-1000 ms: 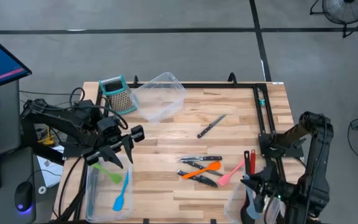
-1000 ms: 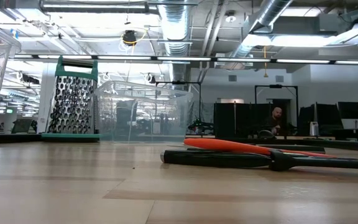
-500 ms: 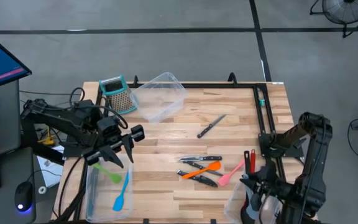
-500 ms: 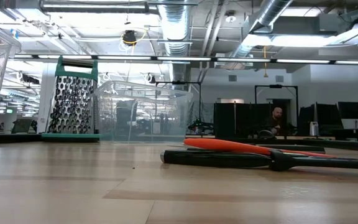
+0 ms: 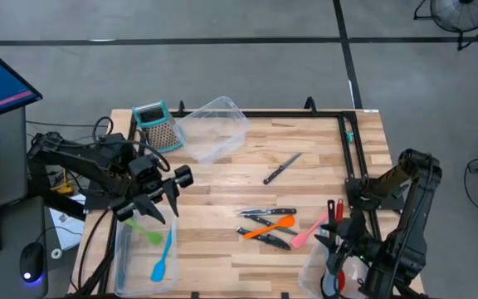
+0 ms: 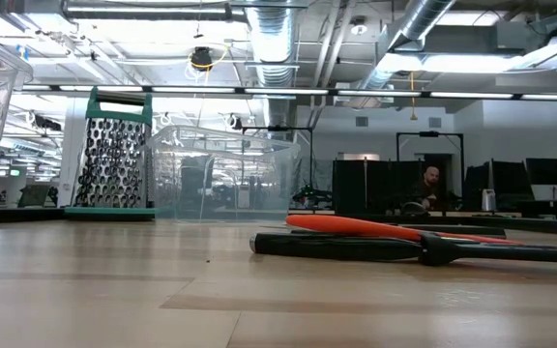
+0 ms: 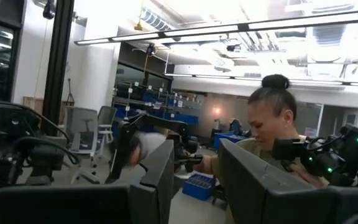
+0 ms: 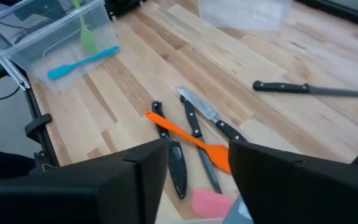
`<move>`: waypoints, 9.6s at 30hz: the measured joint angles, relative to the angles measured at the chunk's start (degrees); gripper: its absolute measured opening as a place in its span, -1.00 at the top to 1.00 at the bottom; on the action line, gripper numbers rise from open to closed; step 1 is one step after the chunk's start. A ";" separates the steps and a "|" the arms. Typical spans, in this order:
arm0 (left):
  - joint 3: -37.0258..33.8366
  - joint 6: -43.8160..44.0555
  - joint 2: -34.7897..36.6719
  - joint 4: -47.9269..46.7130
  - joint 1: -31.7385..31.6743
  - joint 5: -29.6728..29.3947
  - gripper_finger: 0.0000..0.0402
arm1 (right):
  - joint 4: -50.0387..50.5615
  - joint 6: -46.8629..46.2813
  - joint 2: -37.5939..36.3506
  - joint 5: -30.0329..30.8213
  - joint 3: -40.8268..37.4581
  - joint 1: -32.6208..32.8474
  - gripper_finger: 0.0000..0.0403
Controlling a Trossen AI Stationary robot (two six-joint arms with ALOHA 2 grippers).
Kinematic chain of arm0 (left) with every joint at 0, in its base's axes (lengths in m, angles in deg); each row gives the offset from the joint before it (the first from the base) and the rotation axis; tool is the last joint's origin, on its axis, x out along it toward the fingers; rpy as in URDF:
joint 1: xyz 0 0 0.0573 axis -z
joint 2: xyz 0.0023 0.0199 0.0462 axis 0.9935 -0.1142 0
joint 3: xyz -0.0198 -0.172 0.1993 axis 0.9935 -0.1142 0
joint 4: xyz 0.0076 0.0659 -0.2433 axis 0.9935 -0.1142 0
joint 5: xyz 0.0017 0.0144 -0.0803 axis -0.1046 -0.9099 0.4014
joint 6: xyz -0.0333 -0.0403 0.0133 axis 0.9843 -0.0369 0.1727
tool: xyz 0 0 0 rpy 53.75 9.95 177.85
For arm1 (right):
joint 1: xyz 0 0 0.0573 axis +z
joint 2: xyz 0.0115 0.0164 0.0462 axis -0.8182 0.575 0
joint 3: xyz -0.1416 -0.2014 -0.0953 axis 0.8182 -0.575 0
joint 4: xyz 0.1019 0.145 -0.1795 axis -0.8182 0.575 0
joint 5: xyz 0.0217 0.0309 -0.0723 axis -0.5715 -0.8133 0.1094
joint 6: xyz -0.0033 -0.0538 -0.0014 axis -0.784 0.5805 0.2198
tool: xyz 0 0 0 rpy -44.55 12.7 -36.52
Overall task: Pick & Place Kitchen Items
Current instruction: Put the black knife into the top transparent bin
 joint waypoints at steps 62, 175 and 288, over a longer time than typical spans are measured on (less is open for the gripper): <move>-7.56 -5.48 24.82 -43.14 12.49 -38.75 0.98 | -43.96 76.70 -0.04 -40.39 -24.88 -46.11 -0.24; -7.63 -11.98 34.07 -46.20 12.81 -37.52 0.98 | -19.52 129.52 42.18 -15.15 47.42 -76.05 0.43; -10.54 -11.82 33.96 -47.09 12.83 -36.69 0.98 | -114.14 118.31 -2.44 -46.89 -11.30 -68.62 0.76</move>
